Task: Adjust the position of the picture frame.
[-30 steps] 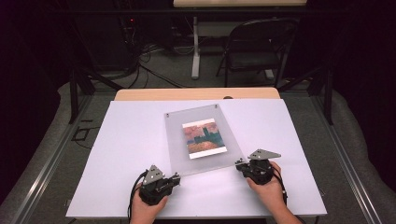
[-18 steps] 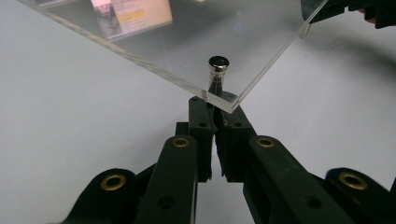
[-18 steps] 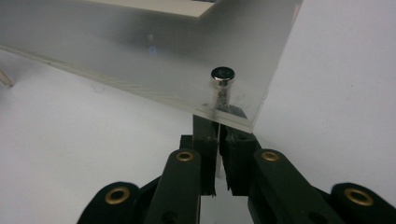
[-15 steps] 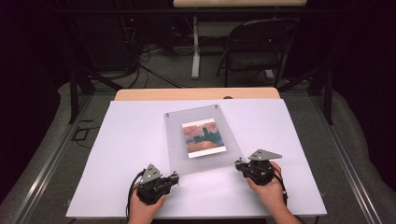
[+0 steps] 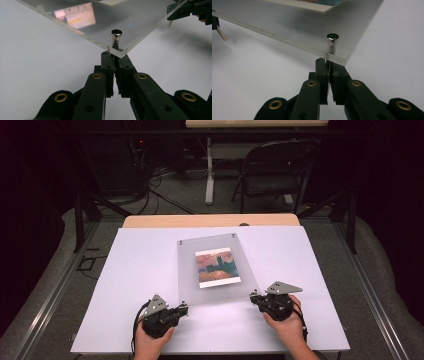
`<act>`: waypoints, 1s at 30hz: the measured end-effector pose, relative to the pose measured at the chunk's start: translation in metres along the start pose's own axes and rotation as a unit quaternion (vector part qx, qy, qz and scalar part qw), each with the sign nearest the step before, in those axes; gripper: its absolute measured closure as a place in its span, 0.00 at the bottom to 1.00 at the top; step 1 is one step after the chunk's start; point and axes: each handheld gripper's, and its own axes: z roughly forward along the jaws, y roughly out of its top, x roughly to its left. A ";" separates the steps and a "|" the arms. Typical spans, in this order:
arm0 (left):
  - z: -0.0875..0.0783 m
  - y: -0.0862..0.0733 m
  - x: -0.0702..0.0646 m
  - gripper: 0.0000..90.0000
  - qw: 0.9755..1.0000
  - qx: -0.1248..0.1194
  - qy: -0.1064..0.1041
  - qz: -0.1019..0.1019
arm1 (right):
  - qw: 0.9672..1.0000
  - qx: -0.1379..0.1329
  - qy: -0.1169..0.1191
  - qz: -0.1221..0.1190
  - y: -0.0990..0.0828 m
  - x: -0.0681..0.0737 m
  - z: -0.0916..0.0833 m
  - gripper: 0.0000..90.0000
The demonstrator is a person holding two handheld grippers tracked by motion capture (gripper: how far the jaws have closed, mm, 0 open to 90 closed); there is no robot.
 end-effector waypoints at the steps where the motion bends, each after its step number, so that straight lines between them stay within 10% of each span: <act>1: 0.000 0.000 0.001 0.95 1.000 -0.003 0.002 -0.001 | 1.000 -0.001 0.001 -0.002 0.000 0.000 0.000 0.95; 30: 0.011 0.033 0.037 0.95 0.999 -0.023 0.012 -0.028 | 0.999 -0.027 0.013 0.024 0.021 -0.001 0.010 0.95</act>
